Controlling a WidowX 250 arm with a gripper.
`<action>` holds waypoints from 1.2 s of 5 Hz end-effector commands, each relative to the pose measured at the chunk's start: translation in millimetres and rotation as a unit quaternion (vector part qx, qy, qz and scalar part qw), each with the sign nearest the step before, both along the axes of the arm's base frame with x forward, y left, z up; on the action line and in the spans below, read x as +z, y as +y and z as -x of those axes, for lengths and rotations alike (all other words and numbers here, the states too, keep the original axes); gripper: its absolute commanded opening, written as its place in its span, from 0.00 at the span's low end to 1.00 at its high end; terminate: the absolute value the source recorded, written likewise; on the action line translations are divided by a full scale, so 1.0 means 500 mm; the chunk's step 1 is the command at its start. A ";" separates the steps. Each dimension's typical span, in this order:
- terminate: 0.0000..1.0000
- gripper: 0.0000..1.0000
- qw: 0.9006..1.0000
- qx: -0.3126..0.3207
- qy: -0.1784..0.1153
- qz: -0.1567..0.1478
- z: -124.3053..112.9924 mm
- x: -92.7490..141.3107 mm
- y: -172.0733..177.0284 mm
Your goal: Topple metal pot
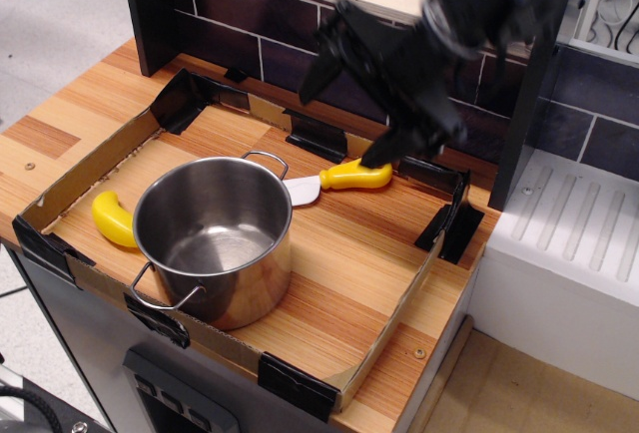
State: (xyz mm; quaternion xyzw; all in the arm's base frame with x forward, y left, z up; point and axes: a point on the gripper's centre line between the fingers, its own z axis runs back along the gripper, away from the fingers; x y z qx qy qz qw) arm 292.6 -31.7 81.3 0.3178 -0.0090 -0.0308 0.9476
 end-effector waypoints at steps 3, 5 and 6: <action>0.00 1.00 0.997 -0.035 -0.035 -0.058 0.038 -0.061 0.031; 0.00 1.00 0.998 -0.014 -0.031 -0.059 0.024 -0.058 0.069; 0.00 1.00 0.998 -0.003 -0.031 -0.061 0.014 -0.055 0.086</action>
